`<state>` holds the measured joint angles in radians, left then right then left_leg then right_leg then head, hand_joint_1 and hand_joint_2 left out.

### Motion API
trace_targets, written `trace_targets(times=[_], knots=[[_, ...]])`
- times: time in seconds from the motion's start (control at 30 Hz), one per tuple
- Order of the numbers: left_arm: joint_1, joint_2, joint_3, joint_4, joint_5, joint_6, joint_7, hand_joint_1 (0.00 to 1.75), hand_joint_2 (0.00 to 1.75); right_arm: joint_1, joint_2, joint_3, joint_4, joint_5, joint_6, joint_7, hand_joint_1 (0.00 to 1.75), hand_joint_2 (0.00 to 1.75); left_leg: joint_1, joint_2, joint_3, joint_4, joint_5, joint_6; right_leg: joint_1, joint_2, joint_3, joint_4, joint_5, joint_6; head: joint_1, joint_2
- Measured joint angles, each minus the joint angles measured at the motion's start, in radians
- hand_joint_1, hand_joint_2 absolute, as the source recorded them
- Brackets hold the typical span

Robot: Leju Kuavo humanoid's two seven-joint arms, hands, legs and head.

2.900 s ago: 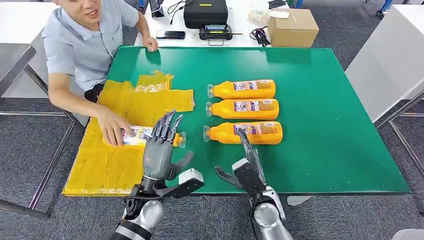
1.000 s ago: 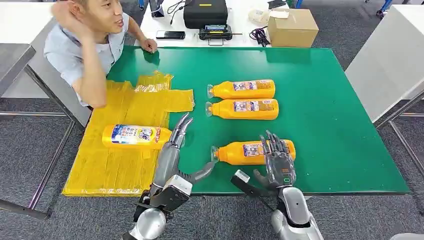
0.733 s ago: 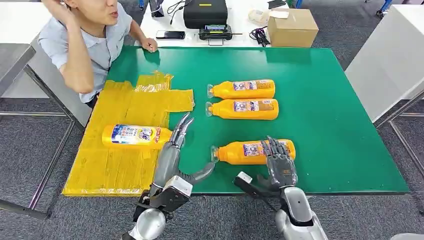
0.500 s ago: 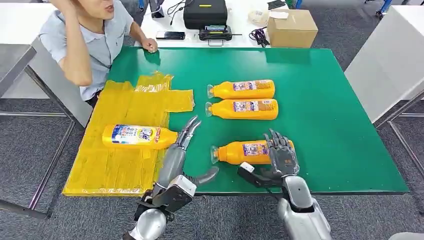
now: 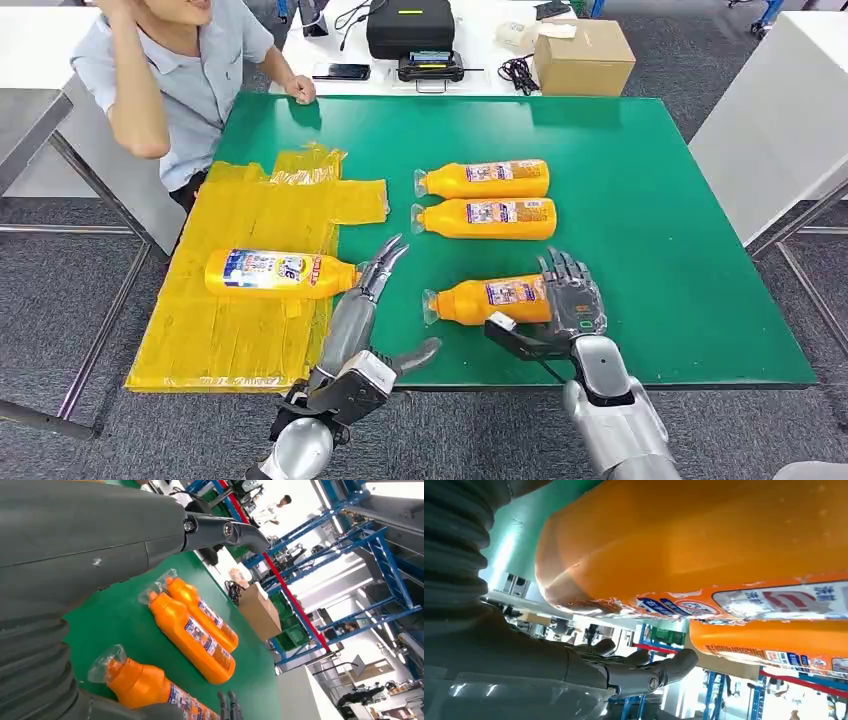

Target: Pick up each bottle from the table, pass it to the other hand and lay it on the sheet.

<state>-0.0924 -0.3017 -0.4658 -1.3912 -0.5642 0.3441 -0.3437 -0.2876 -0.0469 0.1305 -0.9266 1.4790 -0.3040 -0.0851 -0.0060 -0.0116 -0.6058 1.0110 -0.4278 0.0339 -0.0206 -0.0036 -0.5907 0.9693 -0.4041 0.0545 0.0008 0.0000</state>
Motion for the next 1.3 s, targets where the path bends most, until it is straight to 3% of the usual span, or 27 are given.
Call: trace_targets(times=[0.87, 0.9, 1.2, 1.23, 1.27, 1.3], knots=[[-0.003, 0.0, -0.01, 0.0, -0.022, 0.0, 0.005, 0.0, 1.75, -0.035, -0.001, 0.007, 0.041, -0.099, 0.073, -0.056, 0.0, 1.75, 0.0, 0.001, 0.001, 0.0, 0.0, 0.0, 0.0, 0.0, 0.001, 0.0, 0.0, 0.0, 0.0, 0.0], [-0.003, 0.0, -0.01, 0.0, -0.023, 0.0, 0.005, 0.0, 1.75, -0.035, -0.001, 0.008, 0.041, -0.11, 0.079, -0.061, 0.23, 1.75, 0.0, 0.001, 0.002, 0.0, 0.0, 0.0, 0.0, 0.0, 0.001, 0.0, 0.0, 0.0, 0.0, 0.0], [-0.004, 0.0, -0.015, 0.0, -0.031, -0.012, 0.005, 0.0, 1.75, -0.039, -0.032, 0.054, 0.048, -0.208, 0.14, -0.091, 0.23, 1.75, 0.0, 0.003, 0.005, 0.0, -0.001, 0.0, 0.0, 0.003, 0.003, 0.0, 0.0, 0.0, 0.0, 0.0], [-0.004, 0.0, -0.015, 0.0, -0.031, -0.013, 0.005, 0.0, 1.75, -0.039, -0.034, 0.054, 0.048, -0.209, 0.14, -0.092, 1.55, 1.75, 0.0, 0.003, 0.005, 0.0, -0.001, 0.0, 0.0, 0.003, 0.003, 0.0, 0.0, 0.0, 0.0, 0.0], [-0.004, 0.0, -0.015, 0.0, -0.031, -0.013, 0.005, 0.0, 1.75, -0.039, -0.034, 0.054, 0.048, -0.21, 0.14, -0.092, 1.75, 1.75, 0.0, 0.003, 0.005, 0.0, -0.001, 0.0, 0.0, 0.003, 0.003, 0.0, 0.0, 0.0, 0.0, 0.0], [-0.004, 0.0, -0.015, 0.0, -0.031, -0.014, 0.005, 0.0, 1.75, -0.039, -0.035, 0.054, 0.048, -0.21, 0.14, -0.092, 1.75, 1.75, 0.0, 0.003, 0.005, 0.0, -0.001, 0.0, 0.0, 0.003, 0.003, 0.0, 0.0, 0.0, 0.0, 0.0]])
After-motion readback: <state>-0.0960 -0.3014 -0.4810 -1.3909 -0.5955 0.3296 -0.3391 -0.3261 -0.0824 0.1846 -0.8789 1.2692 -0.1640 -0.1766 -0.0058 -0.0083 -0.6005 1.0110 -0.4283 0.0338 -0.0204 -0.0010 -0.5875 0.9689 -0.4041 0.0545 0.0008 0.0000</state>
